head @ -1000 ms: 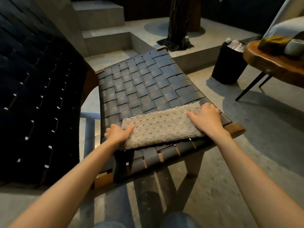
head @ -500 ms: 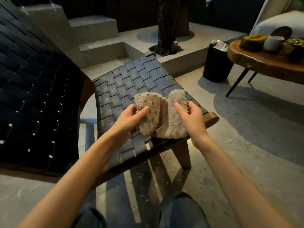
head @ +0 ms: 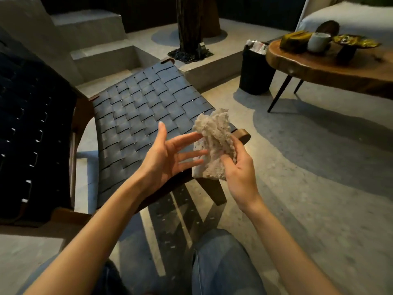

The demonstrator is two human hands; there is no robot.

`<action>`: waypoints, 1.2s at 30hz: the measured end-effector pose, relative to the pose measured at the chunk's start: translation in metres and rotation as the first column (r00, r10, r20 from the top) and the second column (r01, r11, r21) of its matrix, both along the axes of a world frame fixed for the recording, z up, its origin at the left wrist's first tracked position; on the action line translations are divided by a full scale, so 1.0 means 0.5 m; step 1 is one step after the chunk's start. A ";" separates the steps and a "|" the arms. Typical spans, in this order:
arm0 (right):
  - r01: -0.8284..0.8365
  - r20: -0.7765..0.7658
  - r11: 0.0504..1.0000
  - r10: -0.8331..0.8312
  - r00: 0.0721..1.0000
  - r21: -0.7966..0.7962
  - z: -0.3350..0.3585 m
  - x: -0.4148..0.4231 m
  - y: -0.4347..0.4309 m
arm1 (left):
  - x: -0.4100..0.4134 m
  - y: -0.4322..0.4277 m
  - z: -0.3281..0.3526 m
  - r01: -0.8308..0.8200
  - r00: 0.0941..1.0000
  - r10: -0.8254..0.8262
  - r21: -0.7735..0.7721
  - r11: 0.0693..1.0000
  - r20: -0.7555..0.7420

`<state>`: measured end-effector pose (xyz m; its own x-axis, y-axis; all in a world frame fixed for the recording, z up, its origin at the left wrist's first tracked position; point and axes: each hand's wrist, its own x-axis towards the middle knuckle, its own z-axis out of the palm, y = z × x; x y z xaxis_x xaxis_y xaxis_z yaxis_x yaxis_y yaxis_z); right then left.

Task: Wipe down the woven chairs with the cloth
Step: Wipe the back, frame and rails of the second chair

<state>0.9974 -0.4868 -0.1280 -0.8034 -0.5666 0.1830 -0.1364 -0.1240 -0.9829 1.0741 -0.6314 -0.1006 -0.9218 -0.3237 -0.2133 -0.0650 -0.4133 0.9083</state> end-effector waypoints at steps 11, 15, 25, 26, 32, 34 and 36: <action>0.412 -0.381 0.897 -0.327 0.865 0.164 -0.064 -0.100 -0.015 | -0.009 -0.016 -0.085 0.082 0.990 0.088 -0.950 0.301 0.113; 0.303 -0.393 0.912 -0.180 0.902 0.277 -0.095 -0.122 -0.081 | -0.011 -0.038 -0.114 0.253 0.959 0.076 -0.948 0.195 0.272; 0.668 -0.330 0.741 -0.615 0.716 0.068 -0.120 -0.170 -0.143 | -0.012 -0.084 -0.148 0.367 0.929 -0.003 -0.918 0.150 0.370; 0.683 -0.240 0.729 -0.655 0.716 0.047 -0.122 -0.164 -0.149 | -0.013 -0.085 -0.148 0.373 0.926 -0.004 -0.916 0.145 0.377; 0.706 -0.269 0.662 -0.653 0.708 0.252 -0.123 -0.174 -0.139 | -0.013 -0.083 -0.148 0.396 0.917 -0.014 -0.909 0.130 0.398; 0.690 -0.508 0.668 -0.507 0.697 0.279 -0.117 -0.195 -0.115 | -0.012 -0.082 -0.146 0.402 0.915 -0.013 -0.908 0.118 0.403; 0.645 -0.670 0.710 -0.335 0.662 0.282 -0.111 -0.212 -0.099 | -0.012 -0.079 -0.145 0.402 0.915 -0.003 -0.909 0.109 0.405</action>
